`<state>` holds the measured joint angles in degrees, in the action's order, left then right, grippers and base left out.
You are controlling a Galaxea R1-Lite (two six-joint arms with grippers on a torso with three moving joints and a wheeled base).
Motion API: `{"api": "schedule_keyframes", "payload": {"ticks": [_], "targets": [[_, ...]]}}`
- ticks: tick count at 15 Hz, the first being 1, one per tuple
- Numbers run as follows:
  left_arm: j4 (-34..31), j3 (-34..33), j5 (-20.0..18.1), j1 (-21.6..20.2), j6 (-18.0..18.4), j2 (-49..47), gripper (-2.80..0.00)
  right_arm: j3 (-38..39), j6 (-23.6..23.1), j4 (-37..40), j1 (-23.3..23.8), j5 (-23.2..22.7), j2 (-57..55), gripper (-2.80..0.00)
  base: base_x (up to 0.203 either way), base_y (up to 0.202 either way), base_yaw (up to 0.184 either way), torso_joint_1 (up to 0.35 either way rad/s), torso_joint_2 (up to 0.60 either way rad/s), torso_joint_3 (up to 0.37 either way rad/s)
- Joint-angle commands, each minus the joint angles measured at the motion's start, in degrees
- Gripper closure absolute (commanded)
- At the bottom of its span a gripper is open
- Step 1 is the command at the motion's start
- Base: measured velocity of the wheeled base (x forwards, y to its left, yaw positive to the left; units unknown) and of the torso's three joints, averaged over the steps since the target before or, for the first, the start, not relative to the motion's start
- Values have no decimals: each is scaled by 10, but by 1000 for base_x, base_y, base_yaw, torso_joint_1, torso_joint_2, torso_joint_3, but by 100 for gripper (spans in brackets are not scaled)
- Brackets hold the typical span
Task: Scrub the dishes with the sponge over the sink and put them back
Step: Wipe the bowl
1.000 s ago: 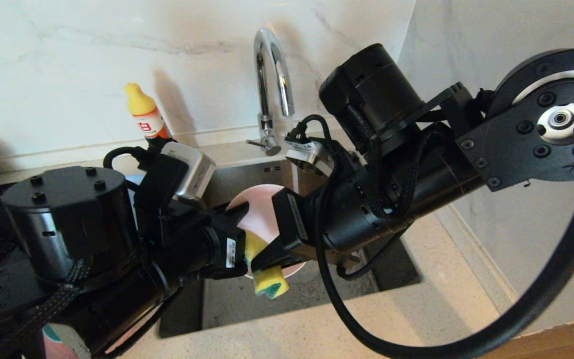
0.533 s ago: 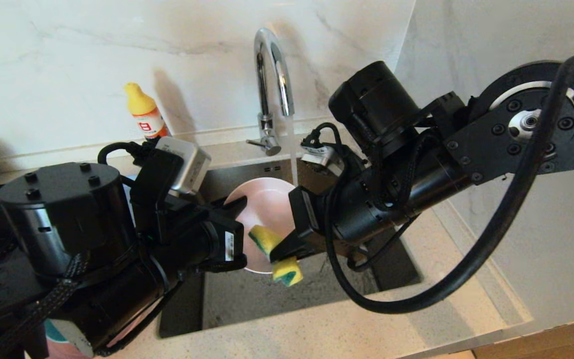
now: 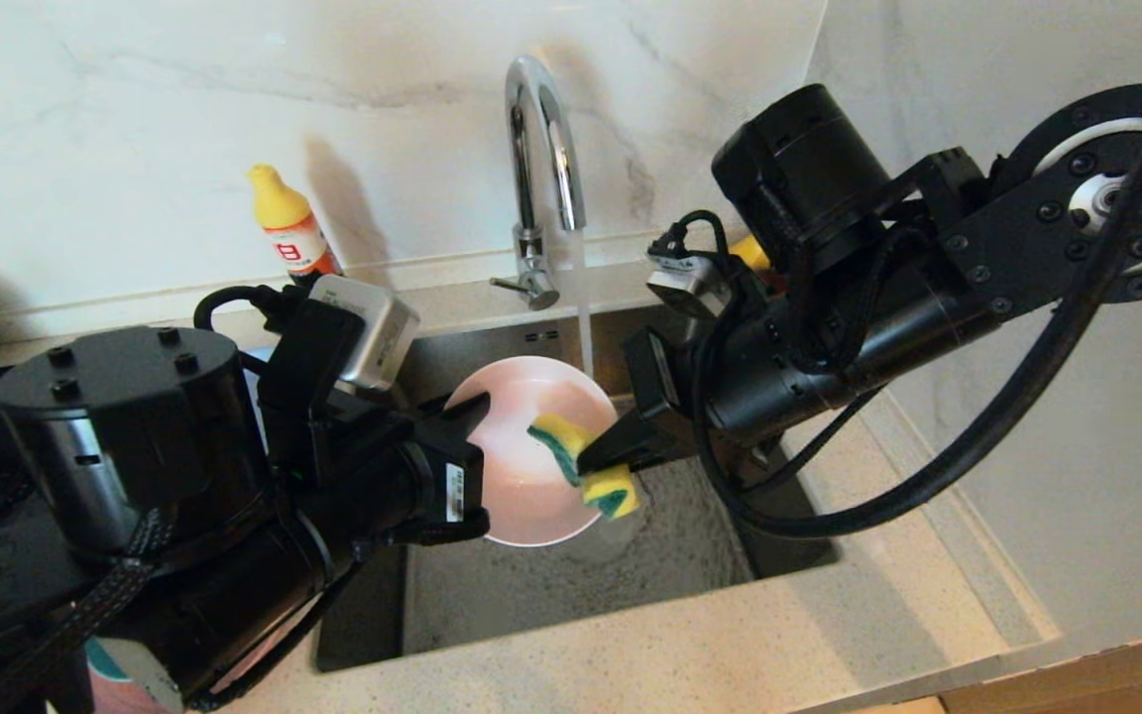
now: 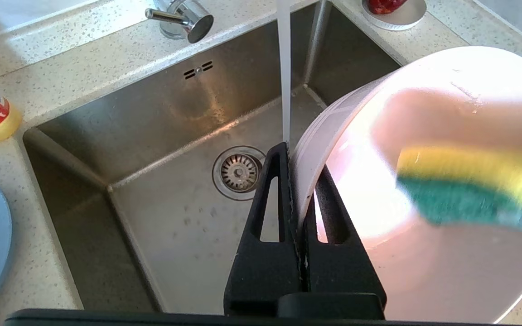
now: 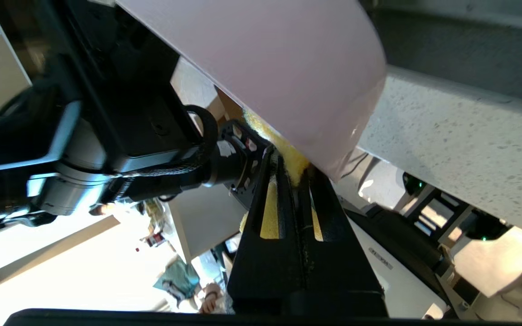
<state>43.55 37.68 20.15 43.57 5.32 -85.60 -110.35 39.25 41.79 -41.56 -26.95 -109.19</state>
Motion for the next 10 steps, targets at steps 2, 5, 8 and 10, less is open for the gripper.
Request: {"api": "schedule_keyframes", "payload": {"ticks": [2, 5, 8, 10], "targets": [[2, -2, 2, 0, 0, 2, 0, -1, 1, 0, 10, 0, 11, 0, 0, 0, 0, 0, 0, 0], [3, -4, 2, 0, 0, 0, 0, -1, 0, -2, 14, 0, 25, 0, 0, 0, 0, 0, 0, 0], [3, -5, 2, -1, 0, -2, 0, -1, -3, -4, 14, 0, 47, 0, 0, 0, 0, 0, 0, 0], [2, -5, 4, -1, 0, -3, 0, -1, -4, -2, 15, 0, 59, 0, 0, 0, 0, 0, 0, 0]]}}
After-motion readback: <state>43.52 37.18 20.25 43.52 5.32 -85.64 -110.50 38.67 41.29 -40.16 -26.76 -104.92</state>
